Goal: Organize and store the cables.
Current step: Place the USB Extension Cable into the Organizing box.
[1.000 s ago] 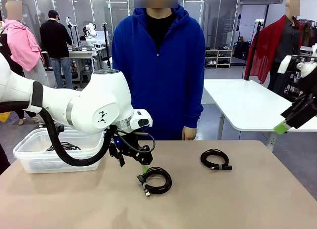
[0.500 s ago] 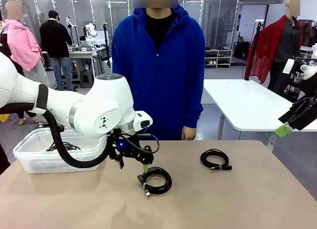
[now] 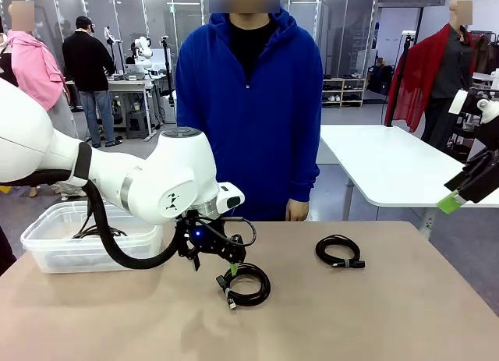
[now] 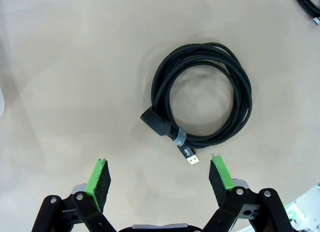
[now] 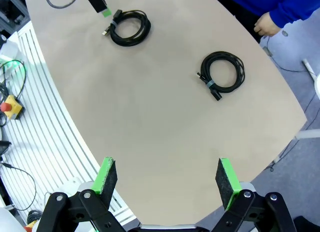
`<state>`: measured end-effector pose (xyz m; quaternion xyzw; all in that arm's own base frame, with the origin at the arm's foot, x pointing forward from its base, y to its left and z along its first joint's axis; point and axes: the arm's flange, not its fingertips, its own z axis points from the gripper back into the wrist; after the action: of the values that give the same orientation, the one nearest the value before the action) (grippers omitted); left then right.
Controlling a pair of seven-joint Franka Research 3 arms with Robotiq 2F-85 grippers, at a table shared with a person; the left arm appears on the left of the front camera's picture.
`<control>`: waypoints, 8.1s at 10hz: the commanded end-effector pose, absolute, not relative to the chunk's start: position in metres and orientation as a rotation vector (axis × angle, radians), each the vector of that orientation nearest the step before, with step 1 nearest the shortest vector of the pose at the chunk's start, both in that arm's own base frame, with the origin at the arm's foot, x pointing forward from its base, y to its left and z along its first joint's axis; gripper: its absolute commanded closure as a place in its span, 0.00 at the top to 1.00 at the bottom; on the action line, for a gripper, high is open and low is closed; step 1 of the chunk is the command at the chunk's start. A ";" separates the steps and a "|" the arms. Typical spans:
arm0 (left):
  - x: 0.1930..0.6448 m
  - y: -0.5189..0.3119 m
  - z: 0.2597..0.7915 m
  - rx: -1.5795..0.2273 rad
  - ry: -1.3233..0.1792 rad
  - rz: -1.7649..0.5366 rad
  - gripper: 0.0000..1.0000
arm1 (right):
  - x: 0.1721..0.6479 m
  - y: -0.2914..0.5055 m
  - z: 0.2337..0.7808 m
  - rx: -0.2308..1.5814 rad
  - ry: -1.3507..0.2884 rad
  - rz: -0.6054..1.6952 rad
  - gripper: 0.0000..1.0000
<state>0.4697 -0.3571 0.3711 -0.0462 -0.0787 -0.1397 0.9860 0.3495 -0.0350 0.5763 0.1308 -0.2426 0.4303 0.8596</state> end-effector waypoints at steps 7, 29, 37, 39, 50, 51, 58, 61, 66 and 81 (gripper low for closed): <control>0.478 -0.366 0.363 -0.099 -0.146 -0.277 1.00 | 0.349 -0.033 0.576 0.291 -0.517 0.908 1.00; 0.484 -0.394 0.309 -0.069 -0.110 0.438 1.00 | 0.349 -0.033 0.576 0.291 -0.517 0.908 1.00; 0.480 -0.396 0.312 -0.039 -0.102 0.430 0.83 | 0.349 -0.033 0.576 0.291 -0.517 0.908 1.00; 0.479 -0.396 0.312 -0.040 -0.091 0.432 0.70 | 0.349 -0.033 0.576 0.291 -0.517 0.908 1.00; 0.476 -0.397 0.326 -0.027 -0.076 0.429 0.00 | 0.349 -0.033 0.576 0.291 -0.517 0.908 1.00; 0.474 -0.396 0.332 -0.023 -0.076 0.417 0.00 | 0.349 -0.033 0.576 0.291 -0.517 0.908 1.00; 0.459 -0.398 0.369 -0.005 -0.083 0.317 0.00 | 0.349 -0.033 0.576 0.291 -0.517 0.908 1.00; 0.459 -0.398 0.369 -0.005 -0.083 0.317 0.00 | 0.349 -0.033 0.576 0.291 -0.517 0.908 1.00; 0.459 -0.397 0.367 0.002 -0.080 0.308 0.14 | 0.349 -0.033 0.576 0.291 -0.517 0.908 1.00; 0.481 -0.229 0.475 -0.043 -0.164 -0.136 0.14 | 0.349 -0.033 0.576 0.291 -0.517 0.908 1.00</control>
<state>0.4911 -0.2369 0.4774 0.0054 -0.0754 -0.0659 0.9950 0.3495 -0.0330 0.5766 0.1323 -0.2431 0.4284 0.8601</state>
